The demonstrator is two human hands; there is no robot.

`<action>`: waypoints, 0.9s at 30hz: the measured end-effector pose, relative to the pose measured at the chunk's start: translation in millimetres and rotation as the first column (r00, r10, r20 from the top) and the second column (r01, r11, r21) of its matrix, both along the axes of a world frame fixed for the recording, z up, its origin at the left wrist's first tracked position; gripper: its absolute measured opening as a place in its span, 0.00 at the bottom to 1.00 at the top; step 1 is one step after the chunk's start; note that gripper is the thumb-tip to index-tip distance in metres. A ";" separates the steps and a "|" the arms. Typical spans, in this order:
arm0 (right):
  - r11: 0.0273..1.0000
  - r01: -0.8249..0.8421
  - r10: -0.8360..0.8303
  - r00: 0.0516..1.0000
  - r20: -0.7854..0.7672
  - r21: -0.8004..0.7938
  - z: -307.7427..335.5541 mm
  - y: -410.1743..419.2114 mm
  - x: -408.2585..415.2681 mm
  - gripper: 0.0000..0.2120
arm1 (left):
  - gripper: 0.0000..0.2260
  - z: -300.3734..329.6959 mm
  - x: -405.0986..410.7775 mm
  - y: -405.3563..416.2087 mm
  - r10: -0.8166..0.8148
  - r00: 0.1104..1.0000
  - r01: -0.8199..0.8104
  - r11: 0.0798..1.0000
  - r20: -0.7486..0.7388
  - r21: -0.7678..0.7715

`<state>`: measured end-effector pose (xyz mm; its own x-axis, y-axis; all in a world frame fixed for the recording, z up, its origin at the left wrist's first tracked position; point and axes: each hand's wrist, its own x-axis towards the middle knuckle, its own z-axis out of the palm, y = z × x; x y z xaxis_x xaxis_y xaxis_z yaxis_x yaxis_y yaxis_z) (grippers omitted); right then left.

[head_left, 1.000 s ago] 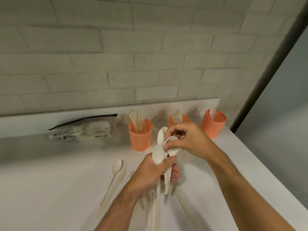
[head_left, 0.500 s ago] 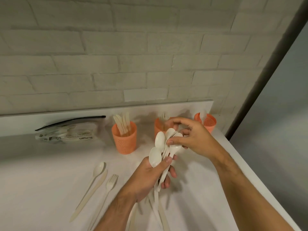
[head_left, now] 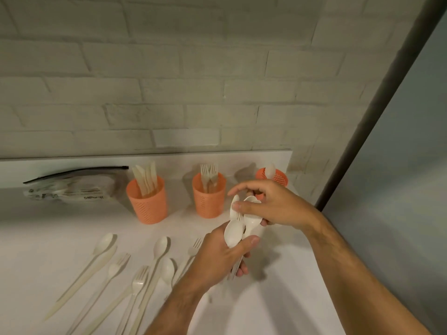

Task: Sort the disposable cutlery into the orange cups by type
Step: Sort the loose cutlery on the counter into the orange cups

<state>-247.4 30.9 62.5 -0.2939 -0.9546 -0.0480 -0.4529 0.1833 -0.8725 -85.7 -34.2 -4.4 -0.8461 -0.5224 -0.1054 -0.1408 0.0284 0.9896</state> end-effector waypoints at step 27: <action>0.990 -0.117 0.120 0.992 0.035 -0.084 -15.3 33.3 -58.8 0.13 | 0.21 18.3 -45.6 37.3 -0.109 0.988 0.146 0.906 -0.113 0.399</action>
